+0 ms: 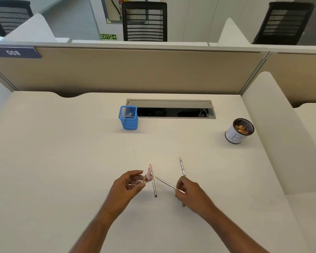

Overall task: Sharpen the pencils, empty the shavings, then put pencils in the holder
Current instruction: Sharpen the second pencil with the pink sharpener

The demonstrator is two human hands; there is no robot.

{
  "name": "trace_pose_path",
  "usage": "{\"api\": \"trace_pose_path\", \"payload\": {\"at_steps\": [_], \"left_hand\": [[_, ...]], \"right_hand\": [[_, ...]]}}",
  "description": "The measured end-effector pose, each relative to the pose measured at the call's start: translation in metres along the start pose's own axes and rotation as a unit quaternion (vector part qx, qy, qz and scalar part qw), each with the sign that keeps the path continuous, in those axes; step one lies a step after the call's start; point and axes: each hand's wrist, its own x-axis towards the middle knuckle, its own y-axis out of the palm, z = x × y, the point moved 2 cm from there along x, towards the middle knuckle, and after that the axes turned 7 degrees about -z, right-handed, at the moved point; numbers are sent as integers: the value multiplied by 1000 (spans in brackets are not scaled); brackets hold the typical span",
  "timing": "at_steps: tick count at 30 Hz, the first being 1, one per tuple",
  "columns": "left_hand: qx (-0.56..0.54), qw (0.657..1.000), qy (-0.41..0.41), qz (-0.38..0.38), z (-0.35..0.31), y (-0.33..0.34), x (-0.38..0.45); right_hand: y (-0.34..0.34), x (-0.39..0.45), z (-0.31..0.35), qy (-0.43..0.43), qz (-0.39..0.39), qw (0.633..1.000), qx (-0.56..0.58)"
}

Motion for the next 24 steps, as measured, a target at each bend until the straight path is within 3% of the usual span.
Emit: {"api": "trace_pose_path", "payload": {"at_steps": [8,20,24], "left_hand": [[8,1000,15,21,-16,5,-8],[5,997,75,19,-48,4,-26],[8,996,66,52,-50,3,-32]], "right_hand": [[-34,-28,5,-57,-73,985,147],[-71,-54,36,-127,-111,977,130],[-76,-59,45,-181,-125,971,93]]}}
